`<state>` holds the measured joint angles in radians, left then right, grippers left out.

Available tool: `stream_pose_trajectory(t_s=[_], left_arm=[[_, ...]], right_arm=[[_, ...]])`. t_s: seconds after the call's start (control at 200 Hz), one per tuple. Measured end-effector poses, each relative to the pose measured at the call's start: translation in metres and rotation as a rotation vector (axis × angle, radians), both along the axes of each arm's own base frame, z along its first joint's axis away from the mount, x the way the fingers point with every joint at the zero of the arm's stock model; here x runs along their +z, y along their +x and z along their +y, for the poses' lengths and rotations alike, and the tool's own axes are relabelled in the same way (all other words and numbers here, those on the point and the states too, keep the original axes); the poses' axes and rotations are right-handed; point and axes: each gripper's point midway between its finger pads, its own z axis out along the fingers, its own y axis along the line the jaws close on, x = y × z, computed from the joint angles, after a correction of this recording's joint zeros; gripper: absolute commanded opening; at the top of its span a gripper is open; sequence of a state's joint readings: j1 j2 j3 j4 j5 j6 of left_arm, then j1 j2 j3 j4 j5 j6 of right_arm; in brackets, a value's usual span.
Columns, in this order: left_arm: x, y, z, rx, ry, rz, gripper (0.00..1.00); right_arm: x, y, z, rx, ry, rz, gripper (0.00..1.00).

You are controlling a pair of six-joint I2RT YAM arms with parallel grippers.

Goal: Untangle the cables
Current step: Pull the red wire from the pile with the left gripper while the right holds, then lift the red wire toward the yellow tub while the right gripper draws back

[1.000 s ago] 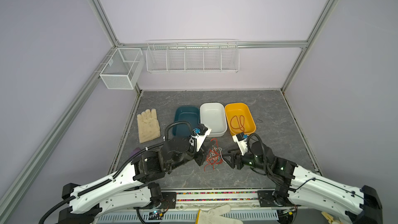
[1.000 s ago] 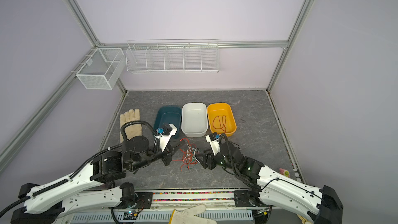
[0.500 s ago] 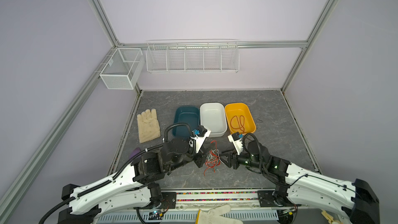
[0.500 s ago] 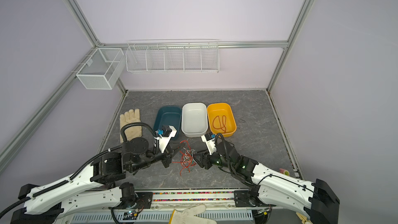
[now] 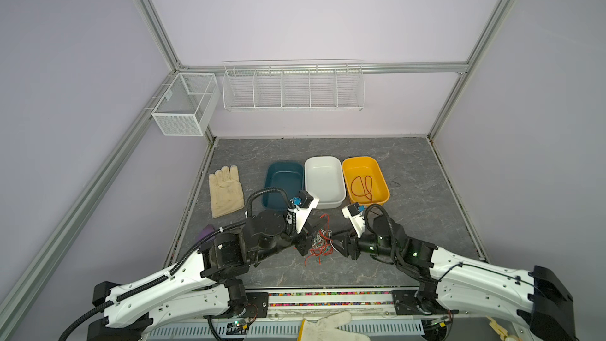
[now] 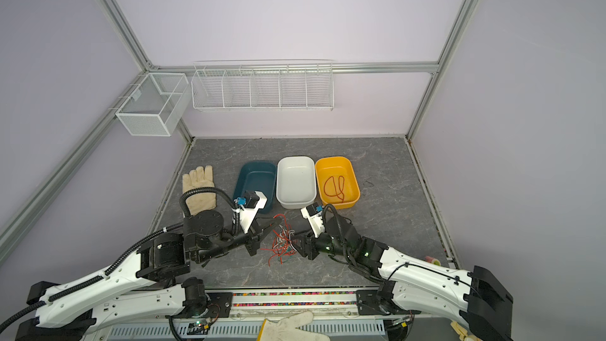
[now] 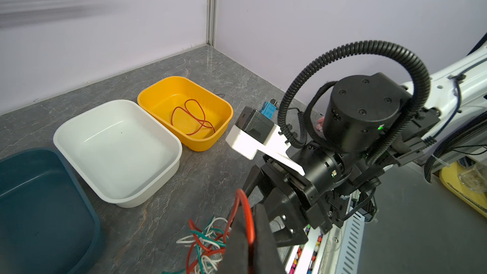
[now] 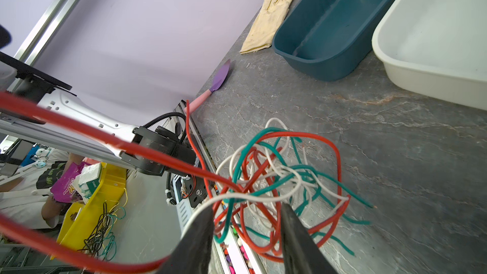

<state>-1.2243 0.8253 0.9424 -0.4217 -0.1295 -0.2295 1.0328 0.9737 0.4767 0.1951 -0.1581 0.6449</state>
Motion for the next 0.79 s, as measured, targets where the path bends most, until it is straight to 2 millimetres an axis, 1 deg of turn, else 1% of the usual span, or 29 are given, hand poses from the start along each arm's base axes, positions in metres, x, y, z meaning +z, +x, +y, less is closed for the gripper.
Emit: stream_pose_trajectory(t_s=[0.2, 0.265, 0.375, 0.51, 0.59, 0.735, 0.795], left_arm=[[0.001, 0.0, 0.0, 0.0, -0.007, 0.002, 0.0], [0.002, 0.0, 0.0, -0.001, -0.01, 0.005, 0.0], [0.004, -0.001, -0.001, -0.002, -0.025, 0.012, 0.0], [0.007, -0.002, 0.0, -0.004, -0.046, 0.013, 0.0], [0.012, -0.003, 0.003, -0.004, -0.065, 0.01, 0.0], [0.027, -0.006, 0.009, -0.004, -0.126, 0.005, 0.0], [0.037, -0.008, 0.014, -0.003, -0.157, 0.0, 0.0]], right_arm=[[-0.018, 0.0, 0.006, 0.008, -0.043, 0.028, 0.38], [-0.022, 0.0, 0.009, 0.013, -0.051, 0.033, 0.35], [-0.025, -0.002, 0.014, 0.022, -0.058, 0.04, 0.27], [-0.029, -0.002, 0.019, 0.026, -0.074, 0.042, 0.13], [-0.035, 0.0, 0.019, 0.019, -0.089, 0.045, 0.07], [-0.046, 0.003, 0.019, -0.001, -0.122, 0.057, 0.07], [-0.051, 0.005, 0.018, -0.008, -0.135, 0.06, 0.07]])
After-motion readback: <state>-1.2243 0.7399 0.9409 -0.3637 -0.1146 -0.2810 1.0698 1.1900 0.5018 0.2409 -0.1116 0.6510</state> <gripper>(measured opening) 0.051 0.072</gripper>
